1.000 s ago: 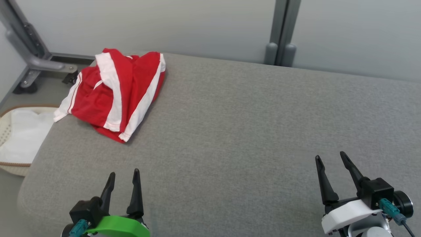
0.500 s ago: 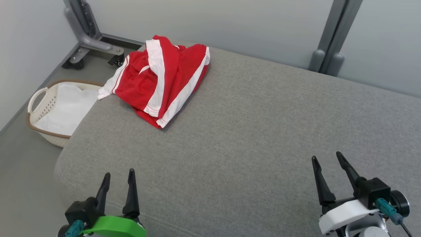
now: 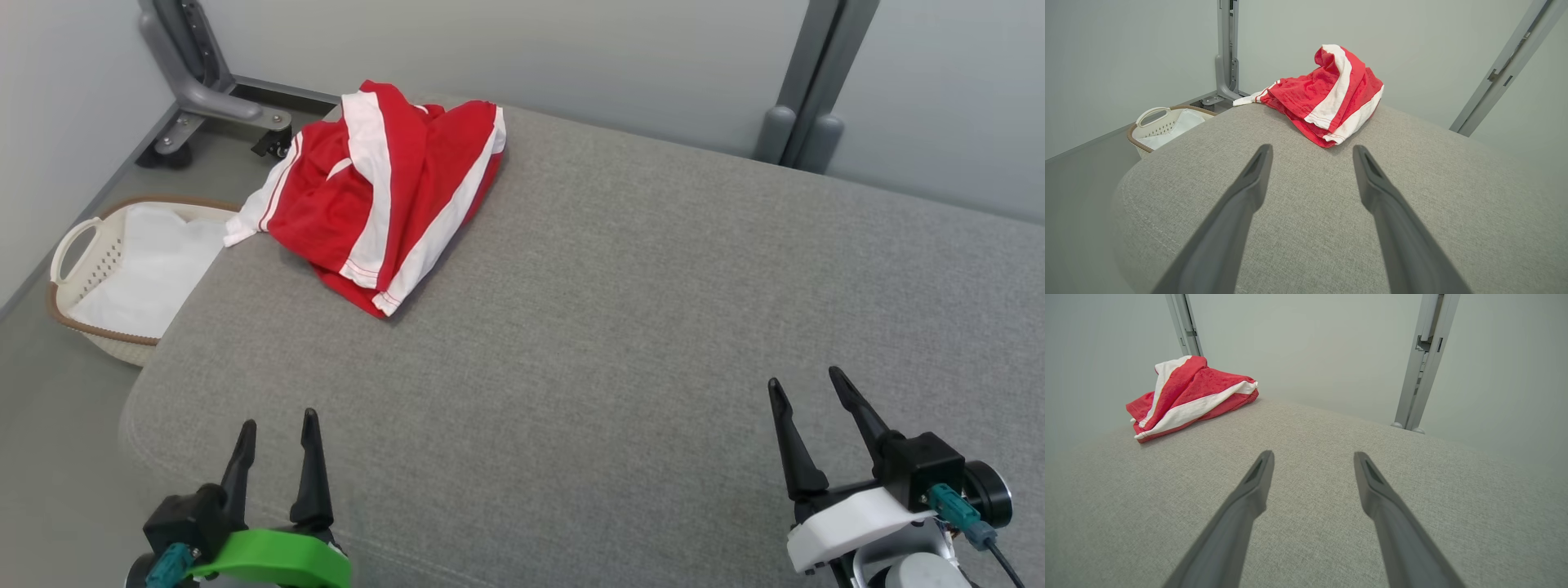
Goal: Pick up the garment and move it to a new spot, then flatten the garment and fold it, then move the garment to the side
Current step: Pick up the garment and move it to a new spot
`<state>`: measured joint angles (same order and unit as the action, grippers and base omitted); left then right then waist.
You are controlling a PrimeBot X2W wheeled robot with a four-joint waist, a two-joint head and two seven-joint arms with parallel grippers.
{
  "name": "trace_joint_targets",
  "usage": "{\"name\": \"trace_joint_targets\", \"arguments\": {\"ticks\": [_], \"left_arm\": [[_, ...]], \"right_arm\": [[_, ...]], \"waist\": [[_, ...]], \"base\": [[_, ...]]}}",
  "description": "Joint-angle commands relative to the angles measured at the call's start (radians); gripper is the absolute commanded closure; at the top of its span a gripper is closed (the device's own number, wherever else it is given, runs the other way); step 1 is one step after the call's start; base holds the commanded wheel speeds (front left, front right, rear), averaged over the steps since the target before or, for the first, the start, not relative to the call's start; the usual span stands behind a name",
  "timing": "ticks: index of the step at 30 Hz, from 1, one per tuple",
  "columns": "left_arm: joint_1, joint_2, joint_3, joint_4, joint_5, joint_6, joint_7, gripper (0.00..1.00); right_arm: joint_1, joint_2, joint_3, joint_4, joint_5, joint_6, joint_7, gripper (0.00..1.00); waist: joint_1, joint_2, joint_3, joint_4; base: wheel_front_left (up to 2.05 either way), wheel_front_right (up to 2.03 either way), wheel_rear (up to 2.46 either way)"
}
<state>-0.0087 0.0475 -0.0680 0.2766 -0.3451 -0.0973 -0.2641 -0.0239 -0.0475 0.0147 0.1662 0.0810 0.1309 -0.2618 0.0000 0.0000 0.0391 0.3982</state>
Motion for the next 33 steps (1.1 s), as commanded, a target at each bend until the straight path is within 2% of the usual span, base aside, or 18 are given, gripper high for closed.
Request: {"name": "trace_joint_targets", "arguments": {"ticks": [1,4,8,12,15,18,21,27,33], "left_arm": [[-0.013,0.005,0.01,-0.014,0.006,0.007,-0.001,0.0],[-0.049,0.007,0.036,-0.047,0.036,0.015,-0.001,0.0],[-0.134,0.049,0.09,-0.093,0.072,0.007,-0.001,0.0],[-0.28,0.12,0.145,-0.129,0.058,-0.001,0.0,0.0],[-0.405,0.201,0.179,-0.129,0.058,-0.007,0.028,0.0],[-0.513,0.246,0.186,-0.112,0.043,-0.009,0.067,0.0],[-0.597,0.294,0.189,-0.088,0.041,-0.014,0.106,0.0],[-0.721,0.339,0.187,0.044,0.002,-0.019,0.183,0.0],[-0.779,0.334,0.158,0.181,-0.052,-0.026,0.259,0.0]], "right_arm": [[-0.012,-0.005,-0.003,-0.005,-0.007,0.0,-0.005,0.0],[-0.028,-0.005,-0.007,-0.008,-0.017,0.0,-0.005,0.0],[-0.052,-0.005,-0.012,-0.013,-0.032,0.0,-0.005,0.0],[-0.085,-0.005,-0.014,-0.018,-0.048,0.0,-0.005,0.0],[-0.115,-0.005,-0.008,-0.022,-0.065,0.0,-0.005,0.0],[-0.141,-0.005,0.003,-0.024,-0.079,0.0,-0.005,0.0],[-0.167,-0.005,0.019,-0.027,-0.094,0.0,-0.005,0.0],[-0.216,-0.005,0.044,-0.036,-0.129,0.0,-0.005,0.0],[-0.251,-0.005,0.048,-0.049,-0.15,0.0,-0.005,0.0]], "waist": [[0.0,0.0,0.017,-0.014],[0.0,0.0,0.042,-0.029],[0.0,0.0,0.081,-0.052],[0.0,0.0,0.129,-0.08],[0.0,0.0,0.179,-0.105],[0.0,0.0,0.226,-0.129],[0.0,0.0,0.28,-0.151],[0.0,0.0,0.384,-0.183],[0.0,0.0,0.461,-0.206]], "base": [[0.0,0.0,0.0],[0.0,0.0,0.0],[0.0,0.0,0.0],[0.0,0.0,0.0],[0.0,0.0,0.0],[0.0,0.0,0.0],[0.0,0.0,0.0],[0.0,0.0,0.0],[0.0,0.0,0.0]]}}
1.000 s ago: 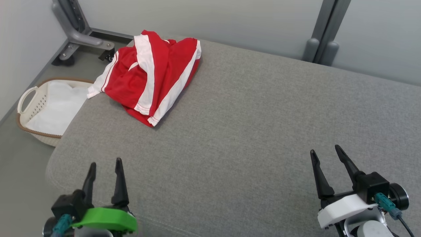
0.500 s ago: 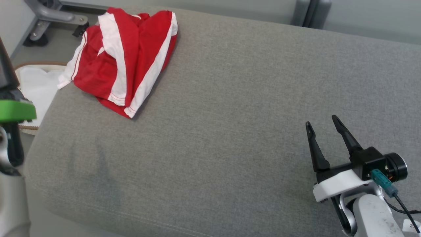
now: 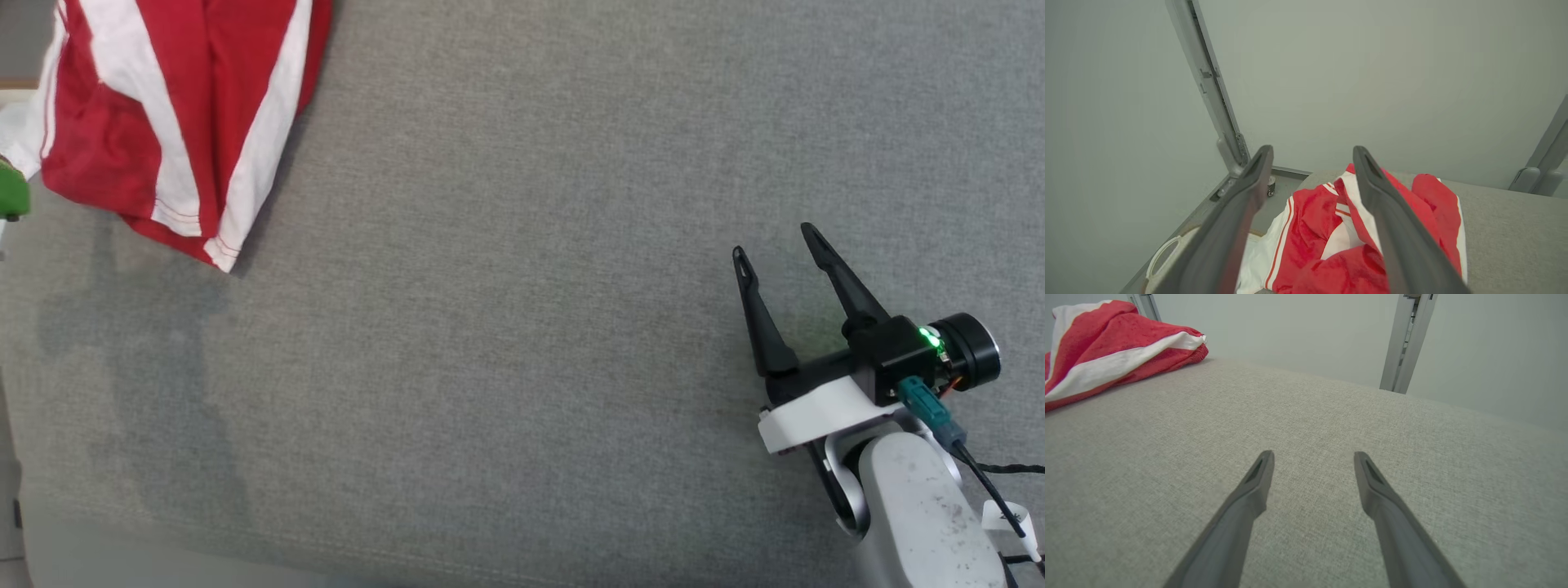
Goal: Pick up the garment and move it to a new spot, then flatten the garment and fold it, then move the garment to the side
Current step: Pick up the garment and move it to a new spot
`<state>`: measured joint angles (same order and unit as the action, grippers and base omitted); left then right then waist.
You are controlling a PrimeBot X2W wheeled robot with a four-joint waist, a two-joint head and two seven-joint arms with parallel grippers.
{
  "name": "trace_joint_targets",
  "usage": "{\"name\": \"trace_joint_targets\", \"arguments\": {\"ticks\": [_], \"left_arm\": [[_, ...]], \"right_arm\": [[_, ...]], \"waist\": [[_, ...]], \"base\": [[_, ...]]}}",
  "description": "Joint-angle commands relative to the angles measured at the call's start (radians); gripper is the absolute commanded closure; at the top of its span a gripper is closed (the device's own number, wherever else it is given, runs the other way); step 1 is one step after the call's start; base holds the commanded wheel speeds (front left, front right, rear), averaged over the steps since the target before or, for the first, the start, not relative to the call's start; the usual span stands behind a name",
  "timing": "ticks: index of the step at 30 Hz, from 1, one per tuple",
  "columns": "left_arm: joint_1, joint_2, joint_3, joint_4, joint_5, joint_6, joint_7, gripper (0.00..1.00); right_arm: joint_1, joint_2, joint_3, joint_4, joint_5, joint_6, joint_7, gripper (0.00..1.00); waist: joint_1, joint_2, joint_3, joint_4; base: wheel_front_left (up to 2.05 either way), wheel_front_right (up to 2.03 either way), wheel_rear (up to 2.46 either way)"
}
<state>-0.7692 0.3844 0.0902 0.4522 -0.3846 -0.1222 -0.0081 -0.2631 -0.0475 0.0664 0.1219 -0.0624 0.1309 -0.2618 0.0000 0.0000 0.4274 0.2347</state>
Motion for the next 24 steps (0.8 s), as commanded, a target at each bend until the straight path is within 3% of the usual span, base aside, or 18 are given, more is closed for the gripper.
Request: {"name": "trace_joint_targets", "arguments": {"ticks": [1,8,21,22,23,24], "left_arm": [[-0.021,-0.007,-0.008,0.029,-0.022,-0.003,0.014,0.0],[-0.049,-0.023,-0.049,0.128,-0.069,-0.007,0.037,0.0],[-0.092,-0.027,-0.112,0.182,-0.146,-0.009,0.057,0.0],[-0.093,-0.024,-0.114,0.184,-0.147,-0.009,0.058,0.16],[-0.094,-0.023,-0.117,0.187,-0.148,-0.009,0.059,0.47],[-0.094,-0.022,-0.119,0.189,-0.15,-0.01,0.063,0.57]], "right_arm": [[-0.018,-0.005,-0.003,-0.007,-0.012,0.0,-0.005,0.0],[-0.014,-0.005,-0.003,-0.007,-0.021,0.0,-0.003,0.0],[-0.024,-0.007,0.009,-0.001,-0.019,-0.001,-0.002,0.0],[-0.025,-0.007,0.008,0.0,-0.017,-0.001,-0.002,0.0],[-0.026,-0.007,0.005,0.001,-0.015,-0.001,-0.002,0.0],[-0.026,-0.008,0.003,0.003,-0.013,-0.001,-0.002,0.0]], "waist": [[0.0,0.0,0.083,-0.043],[0.0,0.0,0.118,-0.045],[0.0,0.0,0.148,-0.053],[0.0,0.0,0.149,-0.055],[0.0,0.0,0.148,-0.057],[0.0,0.0,0.148,-0.059]], "base": [[0.0,0.0,0.0],[0.0,0.0,0.0],[0.0,0.0,0.0],[0.0,0.0,0.0],[0.0,0.0,0.0],[0.0,0.0,0.0]]}}
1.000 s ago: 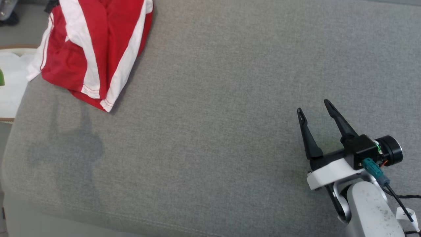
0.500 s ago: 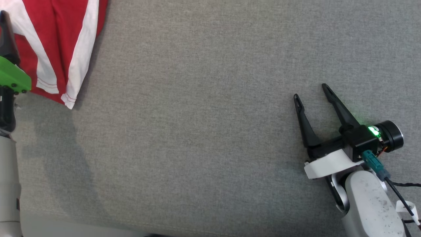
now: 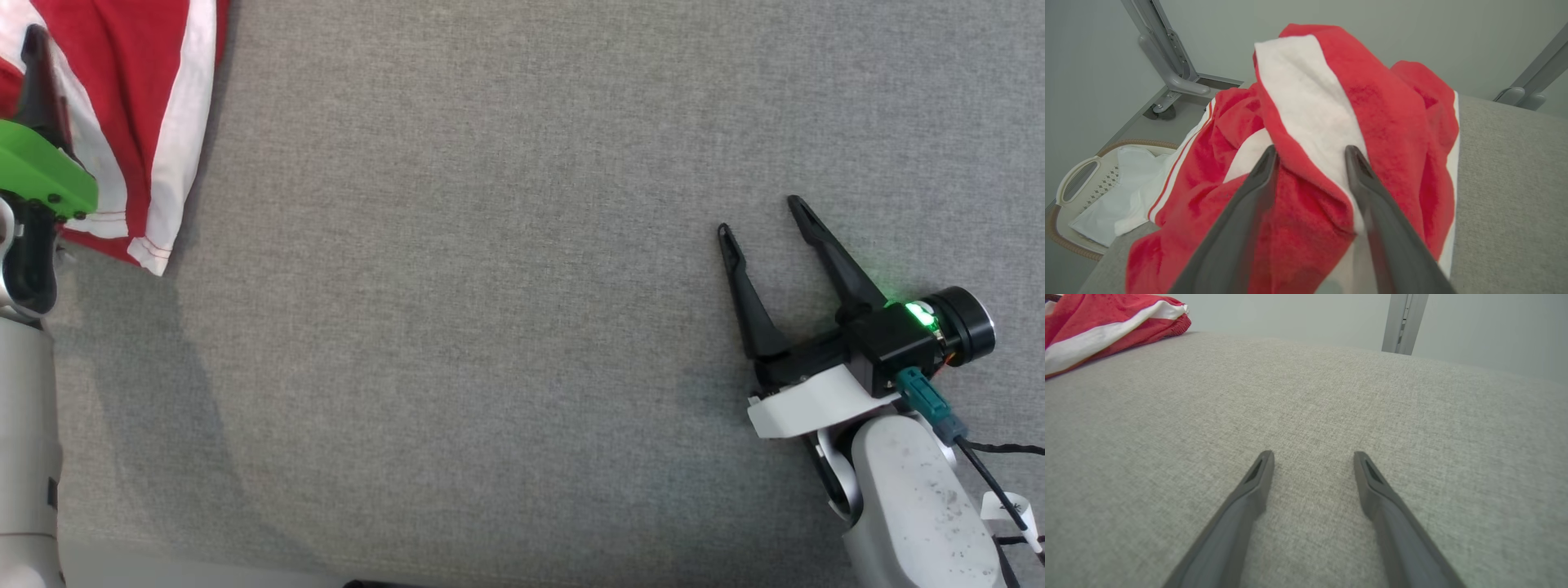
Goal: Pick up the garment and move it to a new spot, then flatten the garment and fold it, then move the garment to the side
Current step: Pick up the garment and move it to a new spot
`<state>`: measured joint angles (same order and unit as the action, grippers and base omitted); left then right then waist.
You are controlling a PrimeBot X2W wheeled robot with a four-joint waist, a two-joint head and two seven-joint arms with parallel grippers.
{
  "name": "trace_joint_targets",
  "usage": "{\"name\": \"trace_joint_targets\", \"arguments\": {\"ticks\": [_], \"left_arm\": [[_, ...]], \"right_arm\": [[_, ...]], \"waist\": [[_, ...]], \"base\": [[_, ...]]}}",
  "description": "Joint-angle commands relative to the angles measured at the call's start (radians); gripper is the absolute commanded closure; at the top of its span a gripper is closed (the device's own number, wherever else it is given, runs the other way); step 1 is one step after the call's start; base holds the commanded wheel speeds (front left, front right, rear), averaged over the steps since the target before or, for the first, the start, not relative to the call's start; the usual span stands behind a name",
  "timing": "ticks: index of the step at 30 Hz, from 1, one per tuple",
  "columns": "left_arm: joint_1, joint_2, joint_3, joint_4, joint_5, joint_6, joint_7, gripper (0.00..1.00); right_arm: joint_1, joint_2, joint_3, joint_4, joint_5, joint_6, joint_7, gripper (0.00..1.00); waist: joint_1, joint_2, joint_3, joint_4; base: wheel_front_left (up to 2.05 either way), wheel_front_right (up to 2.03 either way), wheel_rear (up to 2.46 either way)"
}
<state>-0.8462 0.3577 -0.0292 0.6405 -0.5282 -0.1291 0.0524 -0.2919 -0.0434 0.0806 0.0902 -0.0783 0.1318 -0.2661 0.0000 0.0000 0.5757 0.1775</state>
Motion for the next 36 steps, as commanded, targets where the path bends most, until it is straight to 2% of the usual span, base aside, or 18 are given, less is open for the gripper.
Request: {"name": "trace_joint_targets", "arguments": {"ticks": [1,3,11,20,28,36], "left_arm": [[-0.018,0.007,0.0,0.004,-0.009,-0.003,0.007,0.69],[-0.018,0.016,-0.002,0.006,-0.011,-0.003,0.014,1.0],[-0.016,0.057,0.005,-0.011,0.006,0.017,-0.004,1.0],[-0.045,0.172,-0.013,-0.113,0.079,0.05,0.016,1.0],[-0.078,0.262,-0.114,-0.249,0.189,0.033,0.078,1.0],[-0.126,0.236,-0.238,-0.363,0.21,0.009,0.111,1.0]], "right_arm": [[0.003,-0.013,-0.013,0.035,0.006,-0.002,0.003,0.0],[0.001,-0.014,-0.017,0.035,0.009,-0.002,0.003,0.0],[-0.005,-0.011,-0.017,0.034,0.037,-0.002,0.002,0.0],[0.02,-0.009,-0.009,0.05,0.098,-0.002,0.001,0.0],[0.068,-0.009,-0.021,0.068,0.151,-0.002,0.001,0.0],[0.126,-0.008,-0.039,0.078,0.184,-0.002,0.001,0.0]], "waist": [[0.0,0.0,-0.002,-0.004],[0.0,0.0,-0.006,-0.008],[0.0,0.0,-0.051,-0.027],[0.0,0.0,-0.17,-0.076],[0.0,0.0,-0.289,-0.155],[0.0,0.0,-0.374,-0.252]], "base": [[0.0,0.0,0.0],[0.0,0.0,0.0],[0.0,0.0,0.0],[0.0,0.0,0.0],[0.0,0.0,0.0],[0.0,0.0,0.0]]}}
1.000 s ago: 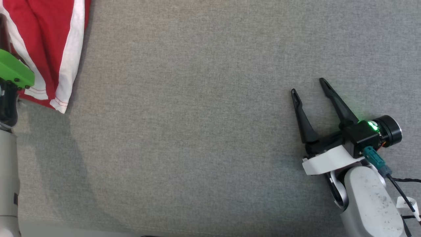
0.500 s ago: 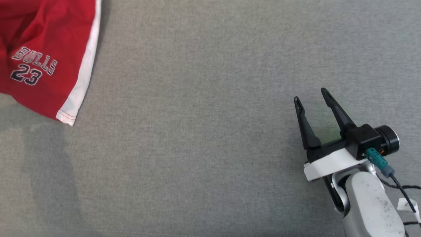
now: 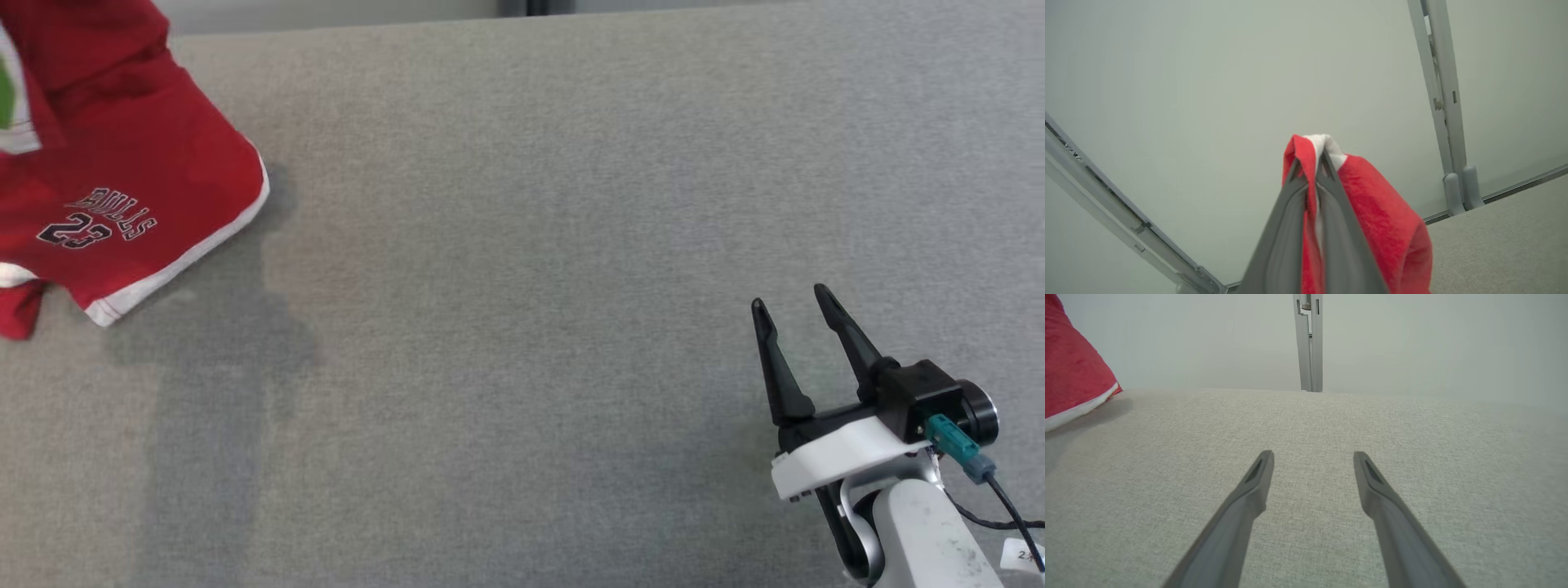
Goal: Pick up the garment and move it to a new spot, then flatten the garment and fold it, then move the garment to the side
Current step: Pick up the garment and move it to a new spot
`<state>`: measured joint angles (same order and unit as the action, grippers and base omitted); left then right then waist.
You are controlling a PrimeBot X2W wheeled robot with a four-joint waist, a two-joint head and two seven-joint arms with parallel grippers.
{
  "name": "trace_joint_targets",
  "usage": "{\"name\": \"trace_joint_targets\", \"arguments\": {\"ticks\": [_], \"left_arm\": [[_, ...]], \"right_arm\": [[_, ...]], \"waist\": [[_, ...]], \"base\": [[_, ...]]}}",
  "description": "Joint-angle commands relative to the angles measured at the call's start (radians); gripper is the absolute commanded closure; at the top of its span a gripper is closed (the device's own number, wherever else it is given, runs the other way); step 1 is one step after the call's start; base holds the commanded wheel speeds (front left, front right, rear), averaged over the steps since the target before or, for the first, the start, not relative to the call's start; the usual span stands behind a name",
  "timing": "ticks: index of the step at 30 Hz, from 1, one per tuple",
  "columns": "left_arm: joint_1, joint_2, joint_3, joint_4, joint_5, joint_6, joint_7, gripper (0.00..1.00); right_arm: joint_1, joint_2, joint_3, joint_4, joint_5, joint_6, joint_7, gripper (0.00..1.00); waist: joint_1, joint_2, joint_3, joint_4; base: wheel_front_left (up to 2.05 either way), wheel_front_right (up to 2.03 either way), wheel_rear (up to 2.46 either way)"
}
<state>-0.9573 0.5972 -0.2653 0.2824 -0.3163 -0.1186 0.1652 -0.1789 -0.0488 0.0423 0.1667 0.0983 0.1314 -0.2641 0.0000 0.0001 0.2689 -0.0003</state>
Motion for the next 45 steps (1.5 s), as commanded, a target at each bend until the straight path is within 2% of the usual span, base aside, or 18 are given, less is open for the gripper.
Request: {"name": "trace_joint_targets", "arguments": {"ticks": [1,10,18,25,32,37,38,39,40,41,45], "left_arm": [[-0.021,-0.009,-0.018,-0.016,-0.004,-0.004,0.001,1.0],[-0.067,-0.094,-0.218,-0.115,-0.046,-0.012,-0.006,1.0],[0.071,-0.158,-0.431,-0.111,-0.112,-0.011,-0.07,1.0],[0.245,-0.223,-0.572,-0.008,-0.149,-0.011,-0.167,1.0],[0.343,-0.302,-0.62,0.119,-0.159,-0.002,-0.266,1.0],[0.36,-0.37,-0.612,0.203,-0.177,0.014,-0.352,1.0],[0.36,-0.38,-0.608,0.214,-0.178,0.015,-0.367,0.95],[0.359,-0.391,-0.604,0.226,-0.178,0.018,-0.384,0.69],[0.359,-0.398,-0.599,0.234,-0.178,0.021,-0.395,0.32],[0.36,-0.407,-0.592,0.243,-0.179,0.024,-0.406,0.0],[0.375,-0.423,-0.565,0.26,-0.182,0.028,-0.425,0.0]], "right_arm": [[0.017,-0.003,-0.002,0.003,0.012,-0.001,-0.001,0.0],[0.044,-0.003,-0.019,-0.005,0.022,-0.001,-0.001,0.0],[0.041,-0.003,-0.024,-0.014,0.031,-0.001,-0.001,0.0],[0.044,-0.003,-0.03,-0.008,0.03,-0.001,-0.001,0.0],[0.051,-0.003,-0.027,-0.004,0.021,-0.001,-0.001,0.0],[0.051,-0.003,-0.019,0.003,0.012,-0.001,-0.001,0.0],[0.051,-0.003,-0.019,0.004,0.012,-0.001,-0.001,0.0],[0.05,-0.003,-0.017,0.004,0.011,-0.001,-0.001,0.0],[0.051,-0.003,-0.017,0.004,0.01,-0.001,-0.001,0.0],[0.052,-0.003,-0.015,0.004,0.009,-0.001,-0.001,0.0],[0.06,-0.003,-0.014,0.006,0.004,-0.001,-0.001,0.0]], "waist": [[0.0,-0.0001,-0.074,-0.088],[0.0,-0.0001,-0.081,-0.183],[0.0,-0.0001,-0.048,-0.206],[0.0,-0.0001,-0.032,-0.19],[0.0,-0.0001,-0.03,-0.16],[0.0,-0.0001,-0.033,-0.146],[0.0,-0.0001,-0.035,-0.144],[0.0,-0.0001,-0.037,-0.141],[0.0,-0.0001,-0.039,-0.139],[0.0,-0.0001,-0.043,-0.137],[0.0,-0.0001,-0.064,-0.124]], "base": [[0.0,0.0,0.0],[0.0,0.0,0.0],[0.0,0.0,0.0],[0.0,0.0,0.0],[0.0,0.0,0.0],[0.0,0.0,0.0],[0.0,0.0,0.0],[0.0,0.0,0.0],[0.0,0.0,0.0],[0.0,0.0,0.0],[0.0,0.0,0.0]]}}
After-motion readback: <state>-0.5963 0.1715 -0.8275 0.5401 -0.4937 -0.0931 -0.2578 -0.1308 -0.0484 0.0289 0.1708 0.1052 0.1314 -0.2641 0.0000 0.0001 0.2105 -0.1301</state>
